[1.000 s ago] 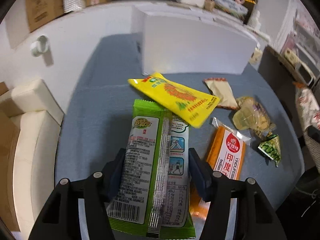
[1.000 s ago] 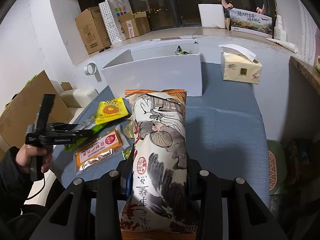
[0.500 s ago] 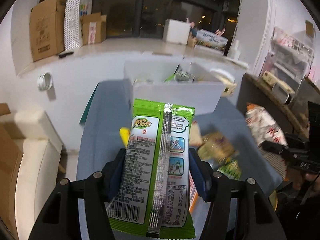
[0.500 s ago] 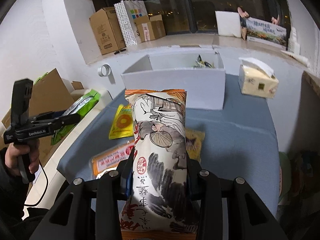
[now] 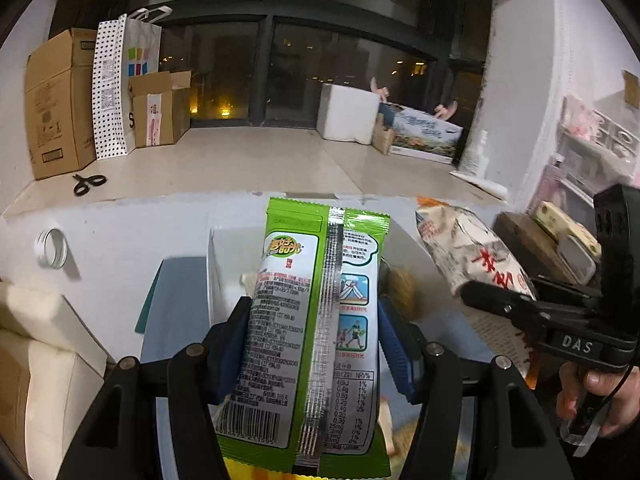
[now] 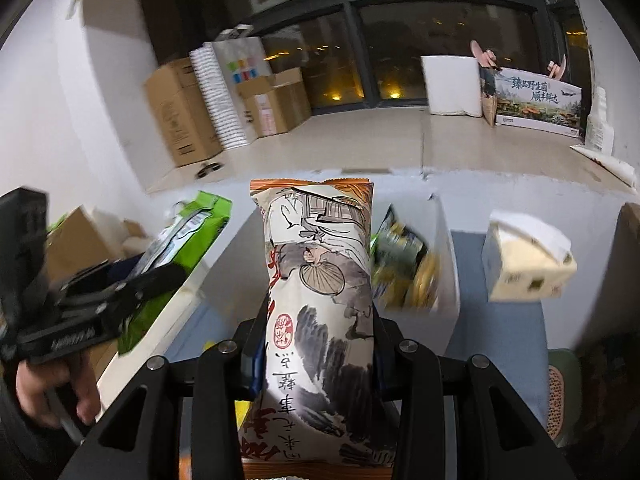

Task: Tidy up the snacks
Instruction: 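Carry both packets over the white box and open both grippers inside, then move both tools back over the remaining snacks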

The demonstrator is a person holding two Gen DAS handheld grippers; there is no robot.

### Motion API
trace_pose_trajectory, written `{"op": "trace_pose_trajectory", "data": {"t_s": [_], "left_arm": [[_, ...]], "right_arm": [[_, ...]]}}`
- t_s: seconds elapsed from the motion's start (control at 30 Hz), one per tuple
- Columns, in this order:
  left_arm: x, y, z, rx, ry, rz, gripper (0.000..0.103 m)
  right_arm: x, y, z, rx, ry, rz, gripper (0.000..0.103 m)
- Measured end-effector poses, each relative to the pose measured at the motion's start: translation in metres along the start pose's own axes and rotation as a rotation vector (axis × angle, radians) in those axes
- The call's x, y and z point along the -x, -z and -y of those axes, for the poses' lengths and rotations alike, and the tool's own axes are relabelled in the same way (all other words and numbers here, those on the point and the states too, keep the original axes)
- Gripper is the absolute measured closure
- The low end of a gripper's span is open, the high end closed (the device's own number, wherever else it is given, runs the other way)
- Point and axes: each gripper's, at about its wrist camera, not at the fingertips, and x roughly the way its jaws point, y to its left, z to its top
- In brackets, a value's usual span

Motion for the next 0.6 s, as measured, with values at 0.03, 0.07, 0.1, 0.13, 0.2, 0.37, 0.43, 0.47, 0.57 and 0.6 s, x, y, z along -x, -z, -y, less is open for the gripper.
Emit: {"op": "trace_pose_trajectory", "data": {"t_s": [0.03,0.07,0.1,0.13,0.2,0.37,0.43,0.47,0.57,0.6], "left_arm": [[-0.012,-0.007,-0.002,0.011,-0.004,-0.006,0.037],[-0.021,-0.012,-0.002,0.015,-0.004,-0.014,0.037],[-0.032,-0.017,-0.003,0.020,-0.013,-0.021,0.037],[-0.041,-0.021,-0.005,0.019,-0.025,-0.026,0.037],[-0.059,-0.027,-0.008,0.012,-0.030,-0.036,0.029],[-0.088,-0.027,-0.012,-0.035,-0.155,-0.059,0.000],[-0.092,-0.021,-0.012,-0.048,-0.169,-0.073,0.000],[-0.094,-0.019,-0.014,-0.045,-0.161,-0.089,0.000],[-0.094,-0.012,-0.019,-0.013,-0.159,-0.114,0.000],[-0.093,-0.011,-0.021,-0.001,-0.158,-0.121,0.000]], "right_arm": [[-0.009,-0.010,0.003,-0.008,0.009,-0.006,0.061],[-0.015,-0.015,0.006,-0.014,0.012,-0.010,0.061],[-0.025,-0.022,0.009,-0.024,0.017,-0.019,0.061],[-0.035,-0.030,0.013,-0.035,0.025,-0.033,0.061],[-0.053,-0.040,0.018,-0.042,0.041,-0.057,0.061],[-0.083,-0.055,0.029,-0.054,0.056,-0.096,0.000],[-0.075,-0.056,0.034,-0.074,0.051,-0.053,0.000],[-0.070,-0.056,0.038,-0.094,0.040,-0.032,0.000],[-0.061,-0.055,0.041,-0.100,0.041,-0.020,0.000],[-0.056,-0.053,0.042,-0.092,0.051,-0.015,0.000]]}}
